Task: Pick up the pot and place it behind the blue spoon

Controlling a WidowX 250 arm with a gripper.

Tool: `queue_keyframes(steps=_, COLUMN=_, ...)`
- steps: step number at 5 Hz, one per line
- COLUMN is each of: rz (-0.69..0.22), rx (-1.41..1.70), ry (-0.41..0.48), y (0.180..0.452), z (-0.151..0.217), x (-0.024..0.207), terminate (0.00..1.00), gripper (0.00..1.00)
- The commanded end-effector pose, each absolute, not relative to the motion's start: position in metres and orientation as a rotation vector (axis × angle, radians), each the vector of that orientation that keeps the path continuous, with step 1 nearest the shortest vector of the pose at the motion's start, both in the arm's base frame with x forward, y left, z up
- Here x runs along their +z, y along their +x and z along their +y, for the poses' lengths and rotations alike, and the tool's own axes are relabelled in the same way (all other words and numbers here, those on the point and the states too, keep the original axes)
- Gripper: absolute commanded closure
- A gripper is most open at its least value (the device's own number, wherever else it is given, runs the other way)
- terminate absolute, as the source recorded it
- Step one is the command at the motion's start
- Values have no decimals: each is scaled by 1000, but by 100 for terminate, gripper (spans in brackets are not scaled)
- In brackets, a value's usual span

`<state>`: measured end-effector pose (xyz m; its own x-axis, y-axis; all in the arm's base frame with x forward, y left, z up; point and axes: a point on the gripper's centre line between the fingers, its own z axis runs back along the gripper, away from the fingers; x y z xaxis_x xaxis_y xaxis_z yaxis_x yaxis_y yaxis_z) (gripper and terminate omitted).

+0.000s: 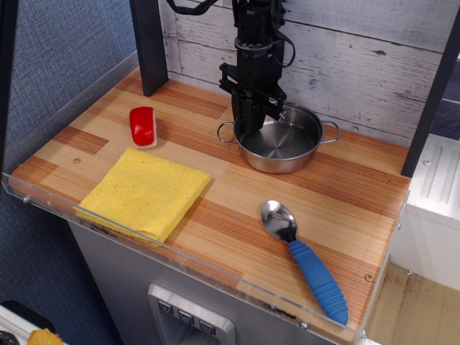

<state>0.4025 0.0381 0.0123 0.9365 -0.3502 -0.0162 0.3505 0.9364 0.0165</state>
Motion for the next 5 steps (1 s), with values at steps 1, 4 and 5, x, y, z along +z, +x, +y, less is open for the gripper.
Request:
queue_keyframes(steps=1, rz=-100, rx=-367, ry=55, y=406, z=43, x=58, terminate=0, gripper=100)
queue_keyframes(steps=4, rz=-145, rx=-387, ry=59, y=391, z=21, x=77, terminate=0, gripper=100)
queue_keyframes(steps=5, rz=-141, rx=-451, ry=23, y=387, z=12, x=76, terminate=0, gripper=100)
